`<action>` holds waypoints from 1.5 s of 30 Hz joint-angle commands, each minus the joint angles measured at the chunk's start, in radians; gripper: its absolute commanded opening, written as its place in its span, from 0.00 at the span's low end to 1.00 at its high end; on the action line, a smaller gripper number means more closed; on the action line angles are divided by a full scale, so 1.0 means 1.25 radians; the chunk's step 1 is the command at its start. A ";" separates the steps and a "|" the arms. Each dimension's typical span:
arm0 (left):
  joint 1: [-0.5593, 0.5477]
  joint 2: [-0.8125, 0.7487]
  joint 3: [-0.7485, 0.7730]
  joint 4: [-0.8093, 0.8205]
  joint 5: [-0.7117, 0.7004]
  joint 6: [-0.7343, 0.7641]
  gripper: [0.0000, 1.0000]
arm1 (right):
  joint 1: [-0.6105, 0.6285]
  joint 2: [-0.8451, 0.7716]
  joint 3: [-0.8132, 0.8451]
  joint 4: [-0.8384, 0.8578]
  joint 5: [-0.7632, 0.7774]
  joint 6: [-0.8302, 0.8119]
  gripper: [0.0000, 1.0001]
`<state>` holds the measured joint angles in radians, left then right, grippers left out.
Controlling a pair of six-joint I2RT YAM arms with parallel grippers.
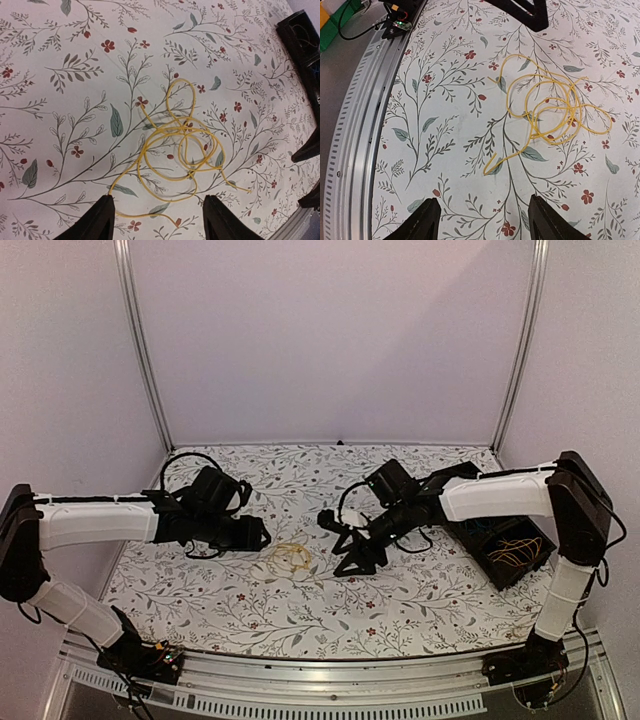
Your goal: Untangle the cables
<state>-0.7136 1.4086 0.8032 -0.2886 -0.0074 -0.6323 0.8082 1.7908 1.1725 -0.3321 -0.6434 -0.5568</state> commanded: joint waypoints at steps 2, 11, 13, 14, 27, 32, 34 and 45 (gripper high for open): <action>-0.008 -0.005 0.024 0.024 -0.039 0.023 0.62 | 0.046 0.118 0.079 0.071 0.032 0.045 0.64; -0.006 0.013 0.007 0.049 -0.037 0.041 0.62 | 0.067 0.256 0.184 0.027 0.021 0.049 0.57; -0.006 0.023 0.006 0.057 -0.033 0.044 0.62 | 0.068 0.276 0.196 0.018 0.024 0.054 0.48; -0.006 0.029 0.005 0.061 -0.032 0.045 0.63 | 0.068 0.280 0.197 0.019 0.028 0.057 0.43; -0.007 0.085 0.013 0.107 -0.003 0.048 0.62 | 0.068 0.287 0.207 -0.039 0.015 0.081 0.06; -0.022 0.086 0.005 0.143 -0.001 0.070 0.62 | 0.068 0.208 0.215 -0.084 0.024 0.070 0.00; -0.041 0.086 0.002 0.185 0.033 0.103 0.63 | 0.069 0.142 0.253 -0.124 0.024 0.060 0.00; -0.132 0.059 -0.048 0.389 0.000 0.179 0.63 | 0.068 -0.011 0.509 -0.264 0.085 0.016 0.00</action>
<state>-0.8619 1.5055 0.7856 0.0513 -0.0097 -0.4587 0.8852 1.8202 1.7313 -0.5774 -0.5709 -0.5034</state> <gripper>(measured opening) 0.639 0.017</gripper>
